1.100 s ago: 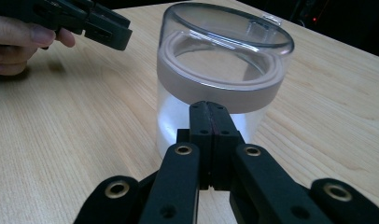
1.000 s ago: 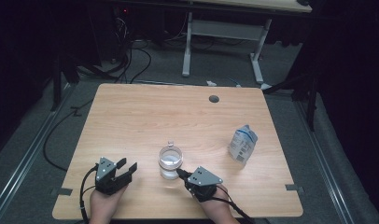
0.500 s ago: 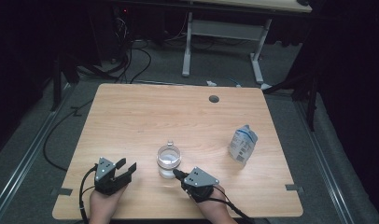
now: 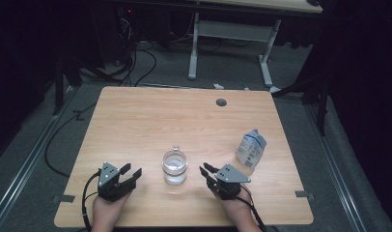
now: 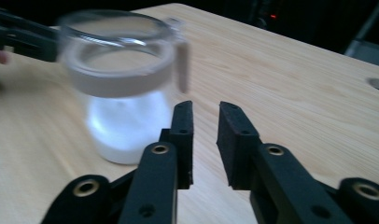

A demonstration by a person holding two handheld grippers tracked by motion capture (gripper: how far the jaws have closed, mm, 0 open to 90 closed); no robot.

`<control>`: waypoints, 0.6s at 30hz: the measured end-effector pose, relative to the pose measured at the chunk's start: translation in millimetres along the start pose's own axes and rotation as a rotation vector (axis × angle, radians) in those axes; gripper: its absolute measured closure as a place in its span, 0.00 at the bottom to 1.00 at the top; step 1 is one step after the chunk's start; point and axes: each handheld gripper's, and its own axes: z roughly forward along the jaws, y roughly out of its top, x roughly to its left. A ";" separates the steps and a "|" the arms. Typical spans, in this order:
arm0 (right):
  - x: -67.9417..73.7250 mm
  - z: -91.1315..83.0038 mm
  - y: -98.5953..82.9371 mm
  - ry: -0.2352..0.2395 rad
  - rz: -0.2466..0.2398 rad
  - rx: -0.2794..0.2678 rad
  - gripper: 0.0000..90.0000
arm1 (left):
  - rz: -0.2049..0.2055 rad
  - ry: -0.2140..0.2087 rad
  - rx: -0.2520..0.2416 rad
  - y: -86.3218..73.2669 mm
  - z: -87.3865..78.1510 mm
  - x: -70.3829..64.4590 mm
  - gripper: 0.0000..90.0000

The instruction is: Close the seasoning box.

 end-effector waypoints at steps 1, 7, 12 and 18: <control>-6.4 -2.2 -2.9 -0.019 0.009 0.002 0.80 | 0.002 0.002 -0.001 0.4 0.1 -0.6 0.55; -36.8 -20.3 -21.3 -0.096 0.041 0.017 0.71 | 0.009 -0.007 0.005 1.0 4.3 -5.7 0.55; -62.3 -43.6 -38.1 -0.149 0.070 0.027 0.69 | 0.021 -0.009 0.015 1.3 6.4 -8.7 0.54; -80.9 -69.5 -53.7 -0.202 0.118 0.029 0.69 | 0.018 0.008 0.017 -3.0 -2.7 -4.4 0.54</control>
